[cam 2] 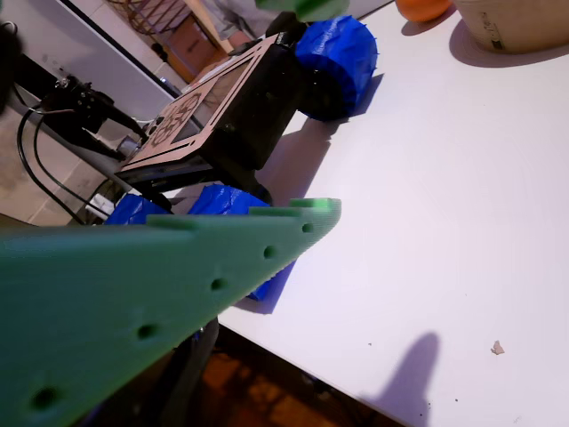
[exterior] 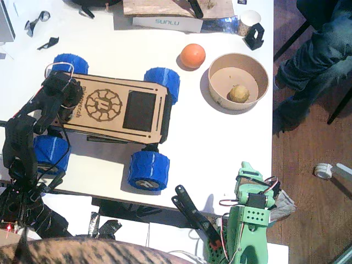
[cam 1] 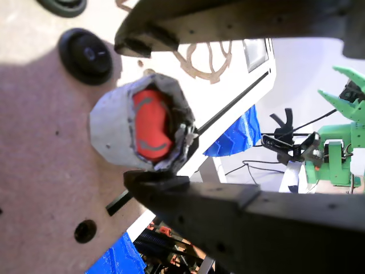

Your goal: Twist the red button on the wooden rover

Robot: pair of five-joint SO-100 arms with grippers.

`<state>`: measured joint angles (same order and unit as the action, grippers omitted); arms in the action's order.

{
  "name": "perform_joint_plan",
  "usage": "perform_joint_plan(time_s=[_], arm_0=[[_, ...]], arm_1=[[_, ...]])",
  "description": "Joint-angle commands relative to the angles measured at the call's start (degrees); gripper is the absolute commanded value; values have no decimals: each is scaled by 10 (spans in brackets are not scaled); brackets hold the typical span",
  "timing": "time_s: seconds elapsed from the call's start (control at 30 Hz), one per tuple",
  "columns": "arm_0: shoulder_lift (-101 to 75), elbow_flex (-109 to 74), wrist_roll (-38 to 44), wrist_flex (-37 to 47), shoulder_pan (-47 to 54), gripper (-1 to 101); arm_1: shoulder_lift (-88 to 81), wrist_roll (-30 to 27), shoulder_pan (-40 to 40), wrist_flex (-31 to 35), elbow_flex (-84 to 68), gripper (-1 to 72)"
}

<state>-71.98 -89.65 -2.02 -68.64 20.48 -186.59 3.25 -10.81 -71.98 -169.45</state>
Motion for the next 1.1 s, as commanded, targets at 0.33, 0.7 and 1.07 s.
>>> perform_joint_plan(time_s=[0.33, 0.7, 1.07], arm_0=[[4, 25, 3, 24, 16, 244], [2, 25, 7, 26, 24, 1], [0, 25, 4, 22, 23, 1]], arm_1=[[3, 0, 2, 3, 4, 204], [3, 0, 2, 3, 4, 204], [3, 0, 2, 3, 4, 204]])
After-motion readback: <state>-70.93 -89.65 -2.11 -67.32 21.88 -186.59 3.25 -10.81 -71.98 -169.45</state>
